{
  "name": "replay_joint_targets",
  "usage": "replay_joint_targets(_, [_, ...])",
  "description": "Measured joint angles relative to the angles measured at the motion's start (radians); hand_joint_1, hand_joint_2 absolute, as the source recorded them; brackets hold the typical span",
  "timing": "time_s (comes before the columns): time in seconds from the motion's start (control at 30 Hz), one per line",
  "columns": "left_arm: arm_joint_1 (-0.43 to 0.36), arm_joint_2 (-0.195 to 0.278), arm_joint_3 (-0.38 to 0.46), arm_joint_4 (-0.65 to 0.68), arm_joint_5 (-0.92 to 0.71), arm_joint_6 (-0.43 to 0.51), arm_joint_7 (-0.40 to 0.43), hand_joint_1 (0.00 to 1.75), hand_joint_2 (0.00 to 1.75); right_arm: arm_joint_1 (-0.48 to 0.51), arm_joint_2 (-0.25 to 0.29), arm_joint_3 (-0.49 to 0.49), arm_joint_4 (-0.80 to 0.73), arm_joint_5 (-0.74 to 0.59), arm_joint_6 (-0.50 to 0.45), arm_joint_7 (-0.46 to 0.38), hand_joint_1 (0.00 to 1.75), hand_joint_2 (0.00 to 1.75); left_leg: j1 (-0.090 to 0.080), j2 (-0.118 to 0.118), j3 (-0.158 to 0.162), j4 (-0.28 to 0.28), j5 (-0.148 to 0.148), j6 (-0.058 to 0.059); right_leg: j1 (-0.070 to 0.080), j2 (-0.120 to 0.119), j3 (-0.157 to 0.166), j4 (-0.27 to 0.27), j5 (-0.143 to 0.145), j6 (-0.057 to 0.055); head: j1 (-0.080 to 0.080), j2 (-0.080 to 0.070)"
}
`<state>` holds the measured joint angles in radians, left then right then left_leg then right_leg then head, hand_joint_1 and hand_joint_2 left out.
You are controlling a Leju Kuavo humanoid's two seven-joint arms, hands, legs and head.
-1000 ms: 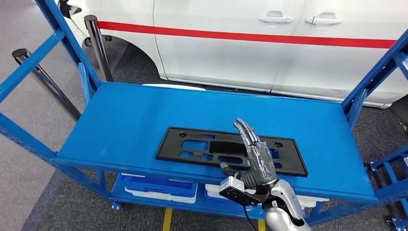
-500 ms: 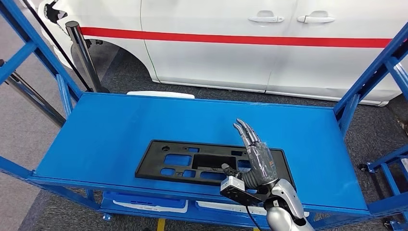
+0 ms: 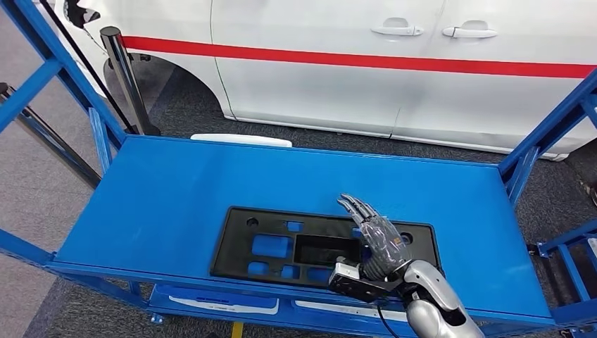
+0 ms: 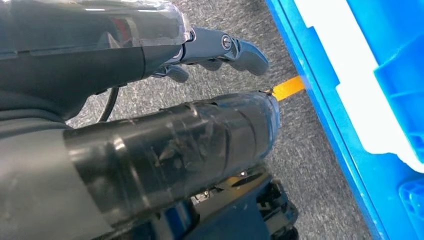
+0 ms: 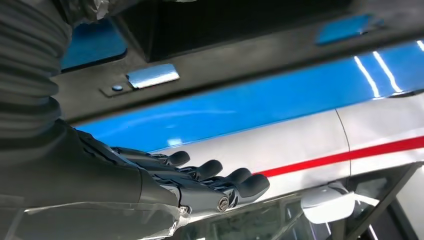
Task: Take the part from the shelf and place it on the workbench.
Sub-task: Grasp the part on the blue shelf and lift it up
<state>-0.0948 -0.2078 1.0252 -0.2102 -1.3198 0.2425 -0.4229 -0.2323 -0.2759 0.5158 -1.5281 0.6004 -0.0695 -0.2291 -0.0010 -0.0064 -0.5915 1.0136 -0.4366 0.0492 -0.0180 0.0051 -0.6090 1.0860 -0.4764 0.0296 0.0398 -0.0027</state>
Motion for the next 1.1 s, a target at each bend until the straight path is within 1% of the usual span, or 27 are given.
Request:
replay_joint_targets(0.03, [-0.001, -0.001, -0.001, 0.0, 0.0, 0.0, 0.0, 0.0, 0.0, -0.003, -0.007, 0.003, 0.002, -0.008, 0.011, -0.001, 0.0, 1.75, -0.002, 0.0, -0.002, 0.005, -0.004, -0.005, 0.001, 0.0, 0.015, -0.035, 0.01, -0.004, 0.0, 0.0])
replay_joint_targets(0.07, [-0.001, -0.001, -0.002, 0.0, -0.001, 0.001, 0.001, 0.0, 0.0, -0.004, -0.015, 0.007, 0.003, -0.019, 0.024, -0.003, 0.0, 1.75, -0.003, -0.001, -0.003, 0.008, -0.006, -0.01, 0.003, 0.001, 0.019, -0.047, 0.009, -0.009, 0.0, 0.0])
replay_joint_targets(0.17, [-0.002, -0.001, -0.003, 0.0, -0.002, 0.001, 0.002, 0.0, 0.0, -0.01, -0.051, 0.018, 0.003, -0.062, 0.077, -0.012, 0.0, 1.75, -0.003, -0.001, -0.006, 0.014, -0.013, -0.024, 0.002, 0.001, 0.02, -0.051, 0.011, -0.024, -0.001, 0.0])
replay_joint_targets(0.2, [-0.003, -0.001, -0.003, 0.0, -0.003, 0.001, 0.002, 0.0, 0.0, -0.013, -0.064, 0.02, 0.002, -0.073, 0.092, -0.013, 0.0, 1.75, -0.003, 0.0, -0.013, 0.032, -0.027, -0.029, 0.0, 0.0, 0.022, -0.054, 0.013, -0.03, -0.002, 0.0])
replay_joint_targets(0.23, [-0.003, -0.001, -0.004, 0.0, -0.004, 0.001, 0.003, 0.0, 0.0, -0.017, -0.077, 0.021, 0.0, -0.082, 0.104, -0.014, 0.0, 1.75, -0.001, 0.0, -0.028, 0.068, -0.051, -0.034, -0.002, -0.002, 0.024, -0.056, 0.014, -0.034, -0.002, 0.0])
replay_joint_targets(0.27, [-0.003, -0.001, -0.004, 0.0, -0.004, 0.001, 0.004, 0.0, 0.0, -0.02, -0.089, 0.023, -0.002, -0.088, 0.114, -0.014, 0.0, 1.75, 0.001, 0.001, -0.051, 0.123, -0.083, -0.038, -0.003, -0.003, 0.024, -0.057, 0.014, -0.037, -0.003, 0.0])
replay_joint_targets(0.3, [-0.002, -0.001, -0.004, 0.0, -0.005, 0.001, 0.004, 0.0, 0.0, -0.021, -0.102, 0.024, -0.003, -0.094, 0.122, -0.014, 0.0, 1.75, 0.003, 0.001, -0.081, 0.19, -0.117, -0.041, -0.003, -0.005, 0.024, -0.057, 0.014, -0.039, -0.003, 0.0])
replay_joint_targets(0.33, [-0.002, -0.001, -0.004, 0.0, -0.006, 0.001, 0.005, 0.0, 0.0, -0.021, -0.113, 0.025, -0.005, -0.098, 0.128, -0.014, 0.0, 1.75, 0.004, 0.001, -0.108, 0.251, -0.141, -0.043, -0.002, -0.006, 0.024, -0.056, 0.014, -0.039, -0.003, 0.0])
replay_joint_targets(0.37, [-0.001, -0.001, -0.004, 0.0, -0.006, 0.001, 0.006, 0.0, 0.0, -0.022, -0.124, 0.027, -0.006, -0.101, 0.132, -0.014, 0.0, 1.75, 0.006, 0.001, -0.123, 0.287, -0.149, -0.044, -0.002, -0.007, 0.024, -0.056, 0.013, -0.039, -0.004, 0.0])
replay_joint_targets(0.4, [-0.001, -0.001, -0.004, 0.0, -0.006, 0.001, 0.006, 0.0, 0.0, -0.022, -0.133, 0.028, -0.007, -0.103, 0.134, -0.015, 0.0, 1.75, 0.007, 0.001, -0.122, 0.288, -0.139, -0.044, -0.003, -0.007, 0.025, -0.056, 0.013, -0.039, -0.004, 0.0])
replay_joint_targets(0.43, [-0.001, -0.001, -0.004, 0.0, -0.006, 0.001, 0.007, 0.0, 0.0, -0.022, -0.14, 0.03, -0.009, -0.104, 0.135, -0.015, 0.0, 1.75, 0.008, 0.001, -0.101, 0.249, -0.111, -0.043, -0.003, -0.007, 0.027, -0.056, 0.013, -0.038, -0.004, 0.0])
replay_joint_targets(0.47, [-0.001, 0.0, -0.004, 0.0, -0.006, 0.001, 0.007, 0.0, 0.0, -0.023, -0.147, 0.03, -0.01, -0.104, 0.135, -0.015, 0.0, 1.75, 0.009, 0.001, -0.065, 0.18, -0.076, -0.041, -0.004, -0.007, 0.029, -0.056, 0.012, -0.036, -0.003, 0.0])
replay_joint_targets(0.5, [-0.002, 0.0, -0.004, 0.0, -0.006, 0.001, 0.007, 0.0, 0.0, -0.024, -0.152, 0.031, -0.012, -0.104, 0.135, -0.015, 0.0, 1.75, 0.008, 0.001, -0.028, 0.109, -0.051, -0.038, -0.003, -0.006, 0.031, -0.055, 0.01, -0.033, -0.003, 0.0])
replay_joint_targets(0.53, [-0.004, 0.0, -0.005, 0.0, -0.006, 0.001, 0.007, 0.0, 0.0, -0.024, -0.158, 0.031, -0.013, -0.105, 0.136, -0.015, 0.0, 1.75, 0.007, 0.001, 0.001, 0.054, -0.035, -0.035, -0.001, -0.006, 0.031, -0.055, 0.009, -0.027, -0.003, 0.0])
replay_joint_targets(0.57, [-0.005, 0.0, -0.005, 0.0, -0.006, 0.001, 0.007, 0.0, 0.0, -0.025, -0.164, 0.031, -0.015, -0.108, 0.138, -0.015, 0.0, 1.75, 0.005, 0.001, 0.016, 0.022, -0.029, -0.031, 0.001, -0.005, 0.032, -0.055, 0.009, -0.021, -0.003, 0.0])
replay_joint_targets(0.67, [-0.005, 0.0, -0.005, 0.0, -0.006, 0.001, 0.007, 0.0, 0.0, -0.024, -0.182, 0.031, -0.021, -0.121, 0.139, -0.014, 0.0, 1.75, 0.003, 0.0, 0.021, 0.006, -0.026, -0.013, -0.001, -0.005, 0.034, -0.059, 0.01, -0.001, -0.002, 0.0])
replay_joint_targets(0.7, [-0.004, 0.0, -0.005, 0.0, -0.006, 0.001, 0.007, 0.0, 0.0, -0.021, -0.186, 0.031, -0.025, -0.124, 0.134, -0.015, 0.0, 1.75, 0.004, 0.001, 0.023, 0.001, -0.022, -0.005, -0.002, -0.005, 0.029, -0.048, 0.001, 0.003, -0.002, 0.0])
replay_joint_targets(0.73, [-0.005, 0.0, -0.005, 0.0, -0.005, 0.001, 0.007, 0.0, 0.0, -0.017, -0.189, 0.031, -0.028, -0.126, 0.126, -0.017, 0.0, 1.75, 0.005, 0.002, 0.025, -0.005, -0.019, 0.002, -0.003, -0.005, 0.016, -0.017, -0.02, 0.006, -0.002, 0.0])
replay_joint_targets(0.77, [-0.005, 0.0, -0.005, 0.0, -0.005, 0.001, 0.007, 0.0, 0.0, -0.012, -0.19, 0.031, -0.031, -0.127, 0.115, -0.019, 0.0, 1.75, 0.005, 0.003, 0.026, -0.007, -0.017, 0.007, -0.004, -0.005, -0.007, 0.033, -0.05, 0.008, -0.002, 0.0])
replay_joint_targets(0.83, [-0.005, 0.0, -0.006, 0.0, -0.005, 0.0, 0.008, 0.0, 0.0, -0.002, -0.189, 0.031, -0.036, -0.123, 0.087, -0.023, 0.0, 1.75, 0.001, 0.003, 0.025, -0.007, -0.017, 0.012, -0.004, -0.005, -0.07, 0.161, -0.108, 0.01, -0.002, 0.0])
replay_joint_targets(0.87, [-0.004, 0.0, -0.006, 0.0, -0.005, 0.0, 0.009, 0.0, 0.0, 0.003, -0.187, 0.031, -0.038, -0.117, 0.069, -0.026, 0.0, 1.75, -0.002, 0.003, 0.025, -0.007, -0.018, 0.013, -0.004, -0.005, -0.092, 0.204, -0.118, 0.01, -0.002, 0.0])
replay_joint_targets(0.9, [-0.003, -0.001, -0.006, 0.0, -0.005, 0.0, 0.011, 0.0, 0.0, 0.006, -0.182, 0.031, -0.041, -0.108, 0.052, -0.027, 0.0, 1.75, -0.004, 0.002, 0.026, -0.005, -0.02, 0.014, -0.004, -0.005, -0.098, 0.212, -0.108, 0.009, -0.002, 0.0])
replay_joint_targets(0.93, [-0.003, -0.001, -0.006, 0.0, -0.006, 0.0, 0.012, 0.0, 0.0, 0.008, -0.175, 0.03, -0.044, -0.097, 0.032, -0.029, 0.0, 1.75, -0.005, 0.002, 0.027, -0.003, -0.022, 0.014, -0.004, -0.005, -0.086, 0.183, -0.08, 0.006, -0.002, 0.0])
replay_joint_targets(1.0, [-0.002, -0.002, -0.006, 0.0, -0.006, -0.001, 0.013, 0.0, 0.0, 0.007, -0.156, 0.028, -0.051, -0.076, -0.007, -0.032, 0.0, 1.75, -0.006, 0.001, 0.028, 0.003, -0.027, 0.011, -0.003, -0.005, -0.026, 0.055, -0.013, -0.002, -0.002, 0.0])
replay_joint_targets(1.03, [-0.003, -0.003, -0.007, 0.0, -0.006, -0.001, 0.014, 0.0, 0.0, 0.005, -0.145, 0.026, -0.056, -0.065, -0.026, -0.033, 0.0, 1.75, -0.008, 0.0, 0.027, 0.007, -0.03, 0.007, 0.0, -0.005, -0.002, 0.001, 0.006, -0.006, -0.002, 0.0])
replay_joint_targets(1.07, [-0.003, -0.003, -0.008, 0.0, -0.006, -0.001, 0.014, 0.0, 0.0, 0.001, -0.132, 0.023, -0.061, -0.056, -0.043, -0.034, 0.0, 1.75, -0.009, 0.0, 0.025, 0.009, -0.033, 0.003, 0.002, -0.004, 0.012, -0.033, 0.014, -0.009, -0.002, 0.0])
replay_joint_targets(1.1, [-0.004, -0.004, -0.009, 0.0, -0.007, -0.001, 0.015, 0.0, 0.0, -0.002, -0.119, 0.02, -0.065, -0.049, -0.057, -0.035, 0.0, 1.75, -0.01, 0.0, 0.024, 0.01, -0.033, -0.001, 0.005, -0.004, 0.016, -0.045, 0.012, -0.012, -0.002, 0.0])
